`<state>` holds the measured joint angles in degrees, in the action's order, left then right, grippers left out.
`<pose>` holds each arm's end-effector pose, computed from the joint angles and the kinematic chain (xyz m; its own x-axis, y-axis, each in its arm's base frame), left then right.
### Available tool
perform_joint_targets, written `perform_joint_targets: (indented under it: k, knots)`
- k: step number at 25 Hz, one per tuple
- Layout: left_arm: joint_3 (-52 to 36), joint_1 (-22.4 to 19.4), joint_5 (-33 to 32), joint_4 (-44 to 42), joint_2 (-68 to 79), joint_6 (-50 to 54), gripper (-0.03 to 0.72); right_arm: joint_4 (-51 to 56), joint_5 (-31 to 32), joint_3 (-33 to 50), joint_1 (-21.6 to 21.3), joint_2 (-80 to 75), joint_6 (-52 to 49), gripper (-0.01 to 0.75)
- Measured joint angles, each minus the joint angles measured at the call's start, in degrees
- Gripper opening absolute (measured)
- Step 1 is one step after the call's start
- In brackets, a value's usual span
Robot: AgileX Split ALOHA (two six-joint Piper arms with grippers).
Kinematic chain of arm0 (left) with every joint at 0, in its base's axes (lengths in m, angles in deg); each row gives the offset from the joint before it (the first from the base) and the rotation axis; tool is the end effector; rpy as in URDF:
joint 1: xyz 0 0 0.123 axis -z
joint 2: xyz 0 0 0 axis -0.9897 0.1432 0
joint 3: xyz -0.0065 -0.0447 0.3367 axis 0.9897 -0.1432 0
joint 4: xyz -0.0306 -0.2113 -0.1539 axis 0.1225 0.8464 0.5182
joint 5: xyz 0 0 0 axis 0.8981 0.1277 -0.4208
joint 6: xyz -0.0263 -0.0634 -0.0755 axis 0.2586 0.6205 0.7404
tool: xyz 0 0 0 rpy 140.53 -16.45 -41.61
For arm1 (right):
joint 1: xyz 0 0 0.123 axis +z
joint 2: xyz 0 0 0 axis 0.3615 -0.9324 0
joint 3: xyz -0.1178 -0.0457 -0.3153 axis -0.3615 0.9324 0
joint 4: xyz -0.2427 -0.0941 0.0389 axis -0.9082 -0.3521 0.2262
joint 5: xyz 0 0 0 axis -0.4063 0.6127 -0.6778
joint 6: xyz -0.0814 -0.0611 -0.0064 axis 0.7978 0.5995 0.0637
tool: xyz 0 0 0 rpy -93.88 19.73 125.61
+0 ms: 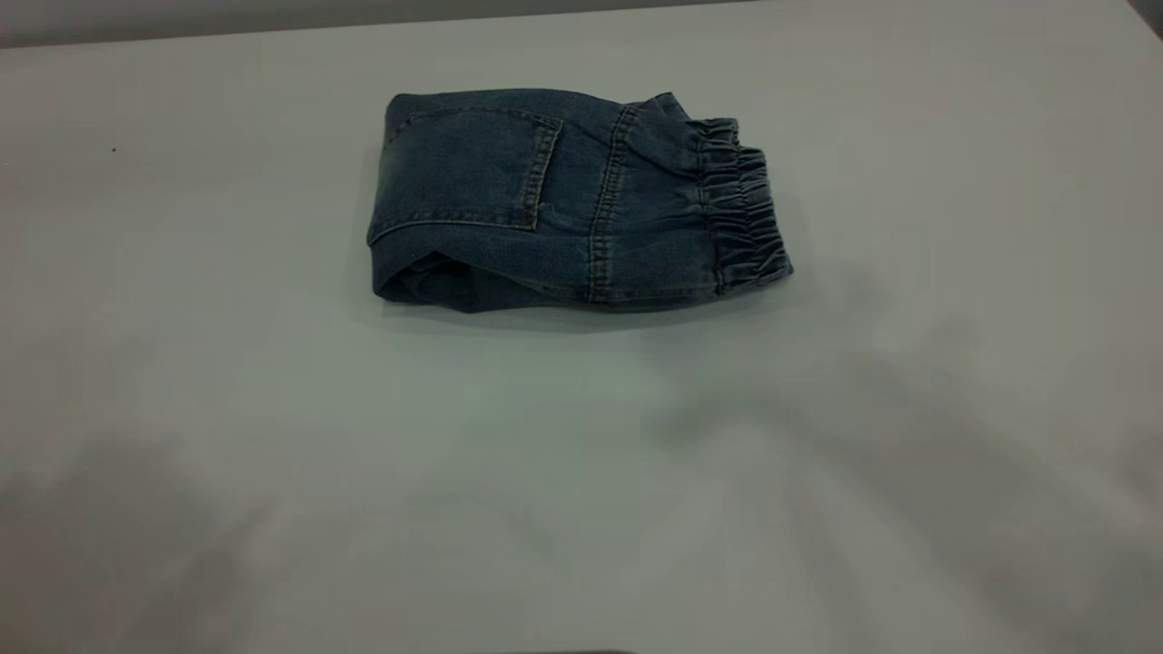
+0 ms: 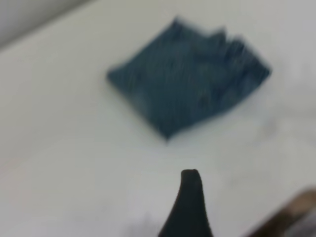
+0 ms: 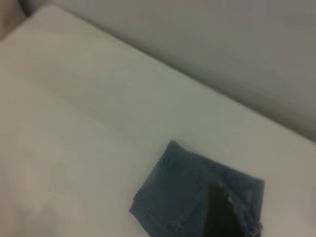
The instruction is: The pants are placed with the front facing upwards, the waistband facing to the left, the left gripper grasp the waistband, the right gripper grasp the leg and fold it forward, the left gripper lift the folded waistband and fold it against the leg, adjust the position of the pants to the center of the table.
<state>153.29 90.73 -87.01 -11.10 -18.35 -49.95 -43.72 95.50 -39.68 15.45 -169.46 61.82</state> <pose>0.1493 -0.0536 0.4827 -0.5487 0.3579 -0.7555 0.5334 0.8458 0.0133 0.2773 0.2070 0.5720 -0.5189 -0.2713 -0.8107 -0.5555 0.8278 0.0785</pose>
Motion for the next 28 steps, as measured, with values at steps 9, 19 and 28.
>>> perform_joint_targets:
  k: [9,19,28]
  knots:
    - [-2.1,0.0,0.0,-8.9,-7.7,8.2,0.57,-3.2,0.1,30.5,0.0,24.9,-0.9,0.347]
    - [-20.4,0.0,0.0,-9.4,-16.9,12.6,0.57,-8.5,-0.1,70.3,0.0,49.7,-9.3,0.347]
    - [-37.6,0.0,0.0,-9.4,-24.8,14.5,0.57,-8.4,-5.6,94.0,0.0,64.5,-10.0,0.347]
